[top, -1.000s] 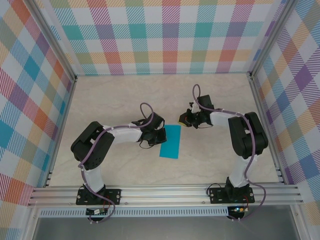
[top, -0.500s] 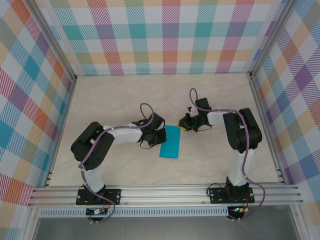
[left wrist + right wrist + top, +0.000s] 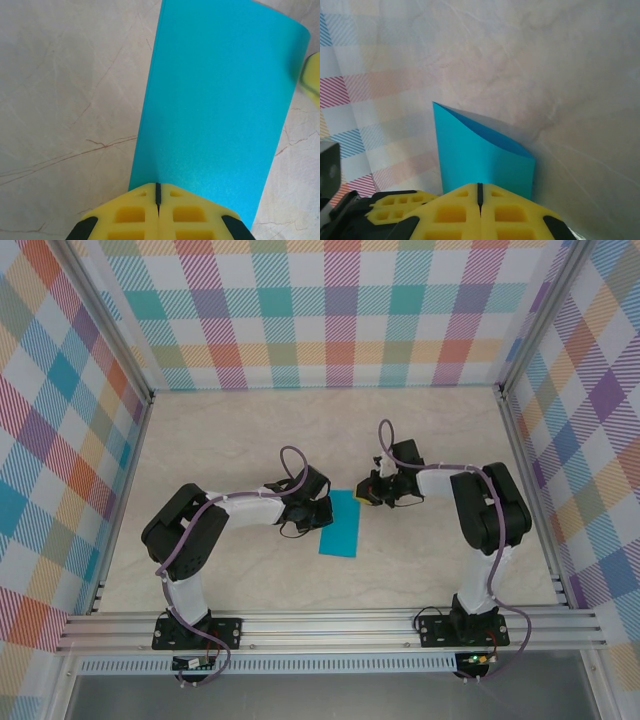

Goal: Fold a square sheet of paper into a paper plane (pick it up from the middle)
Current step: Fold the square sheet of paper in half at the center of the table.

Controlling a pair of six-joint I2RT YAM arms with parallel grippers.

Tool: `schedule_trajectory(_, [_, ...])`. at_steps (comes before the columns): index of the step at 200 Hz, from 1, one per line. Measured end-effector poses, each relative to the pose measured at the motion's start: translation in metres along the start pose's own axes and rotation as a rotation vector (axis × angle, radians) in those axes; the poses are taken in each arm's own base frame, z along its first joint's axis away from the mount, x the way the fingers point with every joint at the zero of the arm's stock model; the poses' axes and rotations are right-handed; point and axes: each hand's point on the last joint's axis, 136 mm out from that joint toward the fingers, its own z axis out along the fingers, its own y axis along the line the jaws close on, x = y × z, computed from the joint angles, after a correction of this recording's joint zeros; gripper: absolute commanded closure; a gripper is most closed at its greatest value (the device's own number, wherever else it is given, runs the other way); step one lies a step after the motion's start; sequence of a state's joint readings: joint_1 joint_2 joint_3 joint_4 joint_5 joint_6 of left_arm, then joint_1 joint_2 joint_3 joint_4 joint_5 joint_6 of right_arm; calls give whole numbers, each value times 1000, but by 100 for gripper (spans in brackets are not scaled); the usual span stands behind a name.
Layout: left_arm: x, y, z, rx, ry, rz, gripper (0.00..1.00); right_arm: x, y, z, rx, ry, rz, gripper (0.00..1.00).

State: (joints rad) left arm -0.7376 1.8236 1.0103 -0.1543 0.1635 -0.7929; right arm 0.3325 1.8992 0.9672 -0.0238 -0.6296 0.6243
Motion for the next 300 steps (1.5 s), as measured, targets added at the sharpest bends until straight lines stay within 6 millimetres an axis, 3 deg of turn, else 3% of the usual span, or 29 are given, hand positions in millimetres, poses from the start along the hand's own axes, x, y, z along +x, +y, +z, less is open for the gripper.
schedule_trajectory(21, [0,0,0,0,0,0,100,6,-10,6,14,18,20,100])
schedule_trajectory(80, [1,1,-1,-1,0,0,100,15,-5,0,19,16,10,100])
schedule_trajectory(131, [1,1,-1,-3,1,0,100,56,13,-20,-10,23,-32,98])
schedule_trajectory(173, [1,1,-1,-2,1,0,100,105,4,-11,4,101,-13,95])
schedule_trajectory(210, [1,1,-1,-2,1,0,100,134,-2,-2,24,162,-7,96])
schedule_trajectory(243, [1,2,-2,-3,1,0,100,146,-10,2,40,175,-7,96])
schedule_trajectory(300, [3,2,-3,-4,3,1,100,149,-11,-1,24,160,-20,94])
